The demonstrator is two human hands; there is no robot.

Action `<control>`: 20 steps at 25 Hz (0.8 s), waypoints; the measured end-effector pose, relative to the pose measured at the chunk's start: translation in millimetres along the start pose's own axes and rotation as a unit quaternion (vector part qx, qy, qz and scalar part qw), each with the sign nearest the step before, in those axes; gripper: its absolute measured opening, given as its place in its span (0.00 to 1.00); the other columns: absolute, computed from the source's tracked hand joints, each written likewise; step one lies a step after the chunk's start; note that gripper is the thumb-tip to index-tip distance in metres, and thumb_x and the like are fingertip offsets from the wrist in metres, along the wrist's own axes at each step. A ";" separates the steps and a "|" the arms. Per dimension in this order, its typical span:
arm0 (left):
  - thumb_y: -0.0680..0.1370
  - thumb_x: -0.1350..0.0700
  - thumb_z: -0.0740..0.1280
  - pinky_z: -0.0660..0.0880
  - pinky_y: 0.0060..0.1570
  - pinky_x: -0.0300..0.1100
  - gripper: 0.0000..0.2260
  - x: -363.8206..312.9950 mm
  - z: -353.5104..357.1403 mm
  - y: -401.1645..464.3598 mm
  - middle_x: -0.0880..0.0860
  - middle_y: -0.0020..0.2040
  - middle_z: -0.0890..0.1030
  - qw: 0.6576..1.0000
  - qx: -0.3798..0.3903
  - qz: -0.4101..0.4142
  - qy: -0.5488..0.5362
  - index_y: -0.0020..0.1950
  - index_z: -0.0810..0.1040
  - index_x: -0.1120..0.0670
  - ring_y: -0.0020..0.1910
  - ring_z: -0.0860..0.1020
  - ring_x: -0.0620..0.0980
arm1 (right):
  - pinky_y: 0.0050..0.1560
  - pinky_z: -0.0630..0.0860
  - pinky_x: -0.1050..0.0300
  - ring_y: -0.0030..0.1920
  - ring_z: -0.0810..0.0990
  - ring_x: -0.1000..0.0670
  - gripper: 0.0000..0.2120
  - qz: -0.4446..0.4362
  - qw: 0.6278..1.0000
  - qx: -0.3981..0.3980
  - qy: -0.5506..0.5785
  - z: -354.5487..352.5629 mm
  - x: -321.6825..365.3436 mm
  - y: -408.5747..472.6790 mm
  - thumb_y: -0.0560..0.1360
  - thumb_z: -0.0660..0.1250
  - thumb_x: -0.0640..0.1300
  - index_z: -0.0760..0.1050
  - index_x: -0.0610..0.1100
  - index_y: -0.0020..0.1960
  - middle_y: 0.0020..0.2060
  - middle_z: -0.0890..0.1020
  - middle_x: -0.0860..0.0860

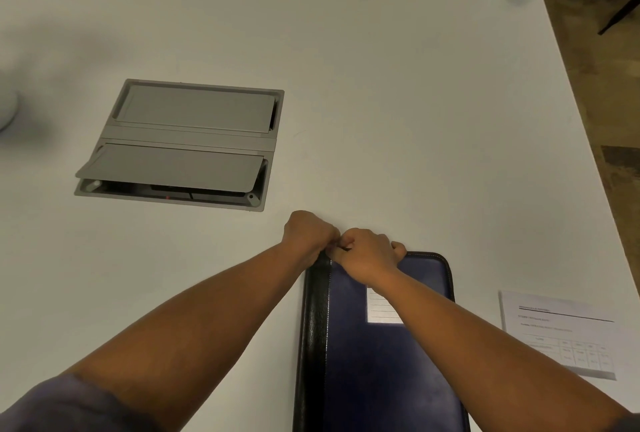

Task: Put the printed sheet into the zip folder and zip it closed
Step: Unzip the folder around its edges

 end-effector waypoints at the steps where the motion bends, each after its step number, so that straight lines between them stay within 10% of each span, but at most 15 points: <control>1: 0.63 0.64 0.75 0.75 0.35 0.42 0.08 0.6 0.6 -0.4 0.57 0.35 0.79 1.000 0.000 0.005 0.000 0.37 0.77 0.59 0.34 0.77 0.53 | 0.57 0.64 0.43 0.48 0.78 0.48 0.20 0.006 1.000 0.001 0.004 1.0 2.1 1.0 0.70 0.63 0.69 0.80 0.53 0.39 0.35 0.83 0.56; 10: 0.64 0.62 0.69 0.81 0.43 0.52 0.06 9.6 -2.1 -2.5 0.59 0.37 0.84 0.994 0.040 0.103 -0.020 0.38 0.82 0.61 0.36 0.80 0.52 | 0.58 0.67 0.40 0.46 0.81 0.44 0.10 0.088 0.991 0.041 0.090 -4.4 13.1 9.4 0.65 0.65 0.53 0.77 0.47 0.33 0.32 0.81 0.52; 20: 0.75 0.60 0.70 0.74 0.43 0.35 0.03 36.4 -22.9 -1.0 0.50 0.45 0.82 0.928 0.119 0.294 0.198 0.46 0.83 0.55 0.44 0.80 0.48 | 0.59 0.68 0.39 0.45 0.79 0.43 0.07 0.091 0.993 0.060 0.043 -5.5 18.3 17.2 0.63 0.64 0.49 0.74 0.46 0.38 0.37 0.81 0.48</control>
Point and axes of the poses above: each hand's wrist, its own y-axis towards the middle knuckle, its own z-axis out of the palm, x = y × z, the point moved 2 cm from there along y, towards the middle knuckle
